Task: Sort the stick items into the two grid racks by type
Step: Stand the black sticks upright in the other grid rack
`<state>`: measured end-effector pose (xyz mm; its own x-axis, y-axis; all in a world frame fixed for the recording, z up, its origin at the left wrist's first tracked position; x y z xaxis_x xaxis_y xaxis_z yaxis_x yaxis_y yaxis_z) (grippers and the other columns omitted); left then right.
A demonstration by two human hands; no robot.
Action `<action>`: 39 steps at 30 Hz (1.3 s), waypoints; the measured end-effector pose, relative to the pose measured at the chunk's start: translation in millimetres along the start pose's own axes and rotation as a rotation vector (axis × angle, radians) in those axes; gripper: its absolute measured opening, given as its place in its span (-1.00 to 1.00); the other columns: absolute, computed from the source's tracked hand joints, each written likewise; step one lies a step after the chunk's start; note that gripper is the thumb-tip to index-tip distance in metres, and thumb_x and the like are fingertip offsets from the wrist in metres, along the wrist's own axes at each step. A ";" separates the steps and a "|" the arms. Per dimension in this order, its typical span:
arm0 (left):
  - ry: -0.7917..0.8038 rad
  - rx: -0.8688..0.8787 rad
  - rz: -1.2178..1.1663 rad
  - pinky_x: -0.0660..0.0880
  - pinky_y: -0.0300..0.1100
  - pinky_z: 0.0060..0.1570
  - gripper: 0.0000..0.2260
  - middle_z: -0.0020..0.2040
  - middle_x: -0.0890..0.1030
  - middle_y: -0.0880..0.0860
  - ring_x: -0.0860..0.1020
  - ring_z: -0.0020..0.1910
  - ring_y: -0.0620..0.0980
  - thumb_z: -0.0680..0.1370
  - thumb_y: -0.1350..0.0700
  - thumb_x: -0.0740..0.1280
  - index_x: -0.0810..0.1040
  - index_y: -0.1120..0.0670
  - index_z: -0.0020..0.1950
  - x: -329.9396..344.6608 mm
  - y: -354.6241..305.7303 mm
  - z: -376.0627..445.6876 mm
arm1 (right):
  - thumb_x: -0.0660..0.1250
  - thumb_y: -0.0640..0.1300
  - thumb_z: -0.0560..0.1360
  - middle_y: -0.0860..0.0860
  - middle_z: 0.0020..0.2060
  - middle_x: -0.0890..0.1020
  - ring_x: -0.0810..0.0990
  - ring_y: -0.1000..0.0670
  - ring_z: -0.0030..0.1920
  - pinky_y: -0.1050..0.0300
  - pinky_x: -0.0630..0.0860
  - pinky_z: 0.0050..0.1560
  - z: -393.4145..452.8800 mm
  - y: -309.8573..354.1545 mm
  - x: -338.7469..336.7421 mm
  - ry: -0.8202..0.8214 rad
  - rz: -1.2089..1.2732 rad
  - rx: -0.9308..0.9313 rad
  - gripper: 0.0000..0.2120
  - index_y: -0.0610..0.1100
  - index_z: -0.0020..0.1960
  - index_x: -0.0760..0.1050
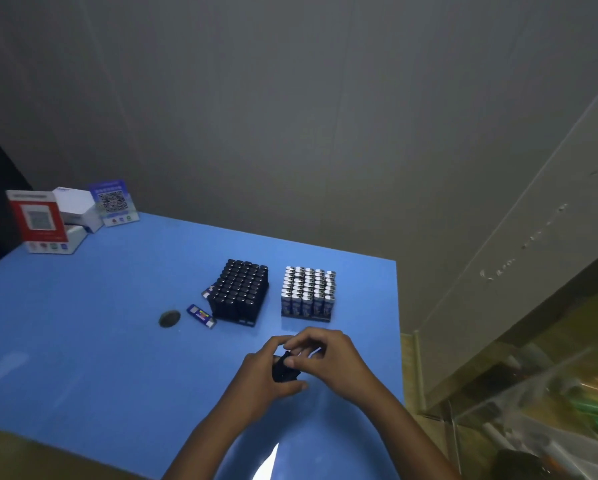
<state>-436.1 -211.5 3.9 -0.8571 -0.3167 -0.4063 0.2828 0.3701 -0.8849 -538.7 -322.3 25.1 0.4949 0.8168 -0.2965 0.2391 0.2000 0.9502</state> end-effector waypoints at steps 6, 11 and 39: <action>0.022 0.011 -0.011 0.57 -0.27 0.01 -0.44 -0.14 0.69 -0.03 0.66 -0.08 -0.21 0.33 0.08 0.61 0.44 -0.24 0.20 -19.8 6.5 -18.0 | 0.52 -0.18 0.46 0.02 -0.10 0.69 0.64 -0.05 -0.07 0.04 0.60 0.03 -1.5 14.5 24.1 0.060 0.005 -0.017 -0.84 0.04 -0.01 0.71; 0.036 -0.025 -0.008 0.58 -0.23 -0.09 -0.38 -0.22 0.68 -0.05 0.63 -0.22 -0.20 0.30 0.04 0.63 0.42 -0.24 0.25 -47.5 26.6 -19.0 | 0.46 -0.17 0.52 -0.05 -0.08 0.71 0.65 -0.08 -0.04 0.06 0.58 0.06 7.3 22.3 22.4 -0.034 0.107 0.020 -0.88 0.02 -0.01 0.71; 0.123 -0.023 -0.039 0.47 -0.32 -0.07 -0.49 -0.25 0.67 -0.01 0.55 -0.25 -0.11 0.36 0.05 0.59 0.47 -0.17 0.22 -184.6 99.5 23.1 | 0.52 -0.35 0.41 0.16 -0.25 0.64 0.60 0.11 -0.22 0.38 0.49 -0.16 91.3 11.3 89.0 -0.609 -0.168 0.033 -0.75 -0.02 -0.13 0.58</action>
<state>-239.8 -136.4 -14.4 -0.9140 -0.2223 -0.3394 0.2393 0.3801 -0.8934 -415.7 -296.8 0.7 0.8327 0.3196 -0.4522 0.3755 0.2741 0.8853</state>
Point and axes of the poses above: each hand's wrist, its own z-axis towards the middle knuckle, its own x-axis out of the palm, y = z × x, the point moved 5 cm from there along z, towards the middle knuckle
